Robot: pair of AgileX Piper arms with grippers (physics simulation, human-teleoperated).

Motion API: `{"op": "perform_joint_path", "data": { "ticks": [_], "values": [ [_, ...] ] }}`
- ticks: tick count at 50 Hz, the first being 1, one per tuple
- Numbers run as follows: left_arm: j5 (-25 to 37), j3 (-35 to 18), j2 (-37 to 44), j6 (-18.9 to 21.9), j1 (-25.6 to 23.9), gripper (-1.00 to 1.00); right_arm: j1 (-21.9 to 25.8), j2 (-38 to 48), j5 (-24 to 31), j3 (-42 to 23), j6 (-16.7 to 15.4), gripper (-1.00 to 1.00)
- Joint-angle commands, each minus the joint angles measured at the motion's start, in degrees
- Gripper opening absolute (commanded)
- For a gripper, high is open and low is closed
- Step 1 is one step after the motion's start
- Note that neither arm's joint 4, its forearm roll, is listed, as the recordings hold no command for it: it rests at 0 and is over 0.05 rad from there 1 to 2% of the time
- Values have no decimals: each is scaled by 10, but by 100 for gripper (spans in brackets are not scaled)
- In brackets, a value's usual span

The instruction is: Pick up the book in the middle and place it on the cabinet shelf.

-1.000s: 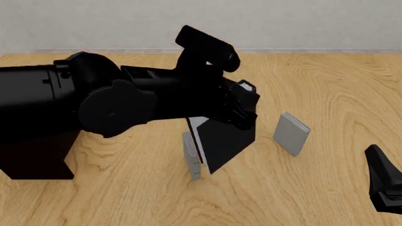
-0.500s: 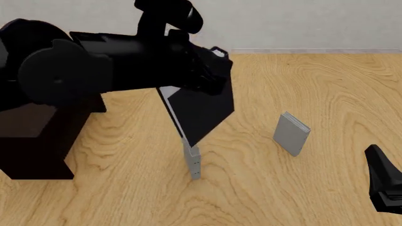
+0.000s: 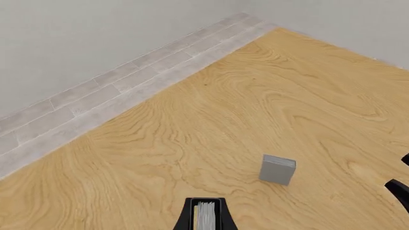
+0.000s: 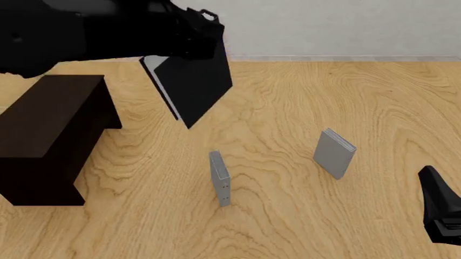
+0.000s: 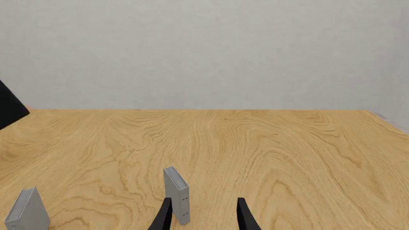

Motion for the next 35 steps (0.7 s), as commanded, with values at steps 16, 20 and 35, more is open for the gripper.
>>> {"op": "perform_joint_path", "data": {
  "ticks": [16, 20, 35],
  "values": [
    [36, -57, 7, 66, 123, -100, 0, 0, 0, 0, 0, 100],
    [41, -68, 9, 71, 137, -100, 0, 0, 0, 0, 0, 100],
    [60, -110, 11, 109, 195, -100, 0, 0, 0, 0, 0, 100]
  ]
}}
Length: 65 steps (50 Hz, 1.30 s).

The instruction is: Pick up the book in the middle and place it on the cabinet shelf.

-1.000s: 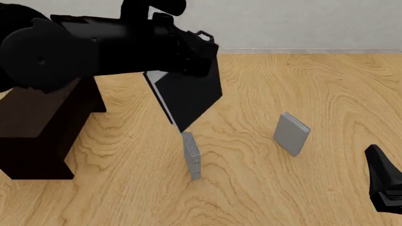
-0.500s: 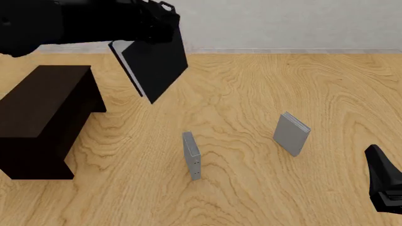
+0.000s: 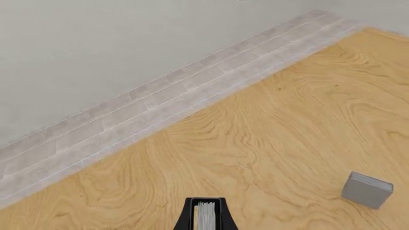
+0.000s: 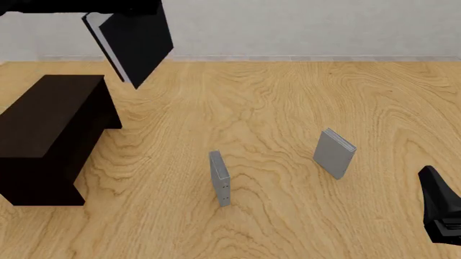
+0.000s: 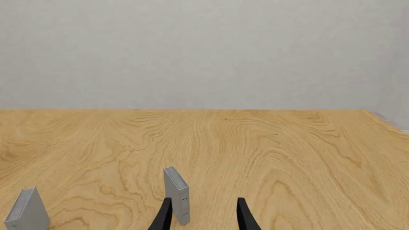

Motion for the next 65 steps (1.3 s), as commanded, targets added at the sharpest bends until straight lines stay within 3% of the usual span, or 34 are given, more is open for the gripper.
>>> {"op": "perform_joint_path", "data": {
  "ticks": [1, 20, 35, 44, 65],
  "values": [
    [18, -42, -1, 36, 51, -100, 0, 0, 0, 0, 0, 100],
    [21, -41, -18, 64, 113, -100, 0, 0, 0, 0, 0, 100],
    [23, -7, -47, 77, 168, -100, 0, 0, 0, 0, 0, 100],
    [21, -6, -49, 88, 176, -100, 0, 0, 0, 0, 0, 100],
    [-22, 21, -31, 125, 240, -100, 0, 0, 0, 0, 0, 100]
  ]
}}
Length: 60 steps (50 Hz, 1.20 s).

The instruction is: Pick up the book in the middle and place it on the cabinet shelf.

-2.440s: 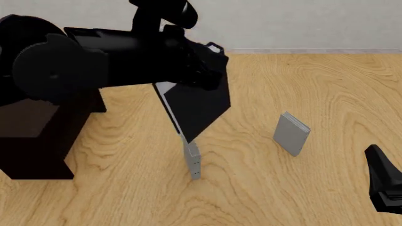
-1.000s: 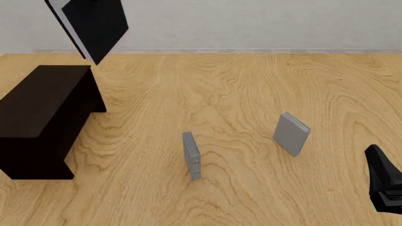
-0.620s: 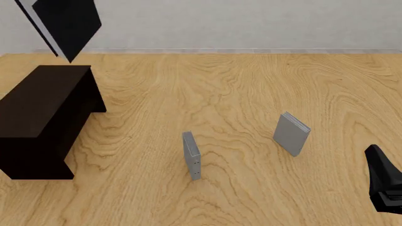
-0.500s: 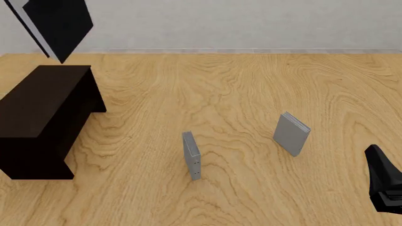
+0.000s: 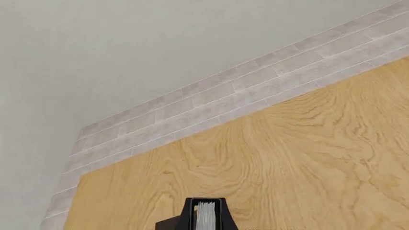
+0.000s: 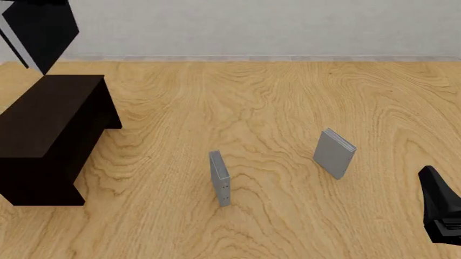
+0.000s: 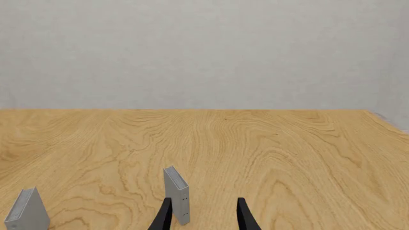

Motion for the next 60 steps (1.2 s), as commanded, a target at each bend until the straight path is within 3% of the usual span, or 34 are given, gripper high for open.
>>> {"op": "perform_joint_path", "data": {
  "ticks": [1, 21, 27, 28, 29, 30, 31, 32, 45, 47, 48, 60],
  "values": [
    [-22, 7, 7, 26, 30, -100, 0, 0, 0, 0, 0, 100],
    [-72, 44, 9, 70, 54, -100, 0, 0, 0, 0, 0, 100],
    [-120, 82, -3, 143, 63, -100, 0, 0, 0, 0, 0, 100],
    [-106, 68, 1, 122, 62, -100, 0, 0, 0, 0, 0, 100],
    [-108, 70, -1, 126, 62, -100, 0, 0, 0, 0, 0, 100],
    [-144, 102, -10, 174, 66, -100, 0, 0, 0, 0, 0, 100],
    [-153, 109, -11, 183, 66, -100, 0, 0, 0, 0, 0, 100],
    [-116, 81, -4, 139, 59, -100, 0, 0, 0, 0, 0, 100],
    [-177, 128, -39, 239, 48, -100, 0, 0, 0, 0, 0, 100],
    [-167, 119, -37, 227, 48, -100, 0, 0, 0, 0, 0, 100],
    [-187, 137, -39, 249, 45, -100, 0, 0, 0, 0, 0, 100],
    [-218, 153, -22, 269, 42, -100, 0, 0, 0, 0, 0, 100]
  ]
}}
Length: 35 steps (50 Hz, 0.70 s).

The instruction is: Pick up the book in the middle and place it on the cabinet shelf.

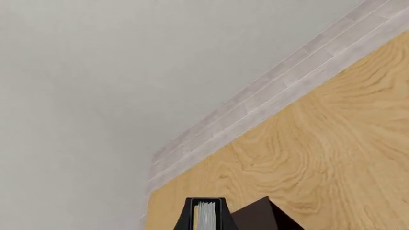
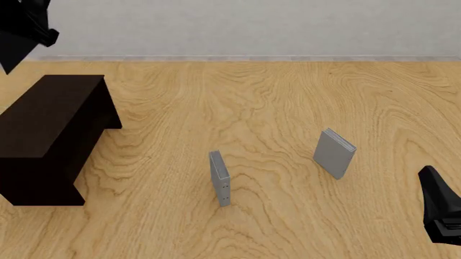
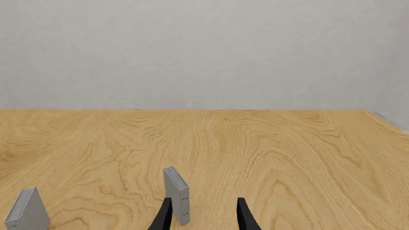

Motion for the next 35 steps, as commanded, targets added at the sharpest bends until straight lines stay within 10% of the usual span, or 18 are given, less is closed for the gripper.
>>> {"op": "perform_joint_path", "data": {
  "ticks": [1, 10, 35],
  "values": [
    [-39, 15, 5, 42, -4, -100, 0, 0, 0, 0, 0, 100],
    [-131, 76, 15, 125, 2, -100, 0, 0, 0, 0, 0, 100],
    [-223, 129, 55, 185, 10, -100, 0, 0, 0, 0, 0, 100]
  ]
}}
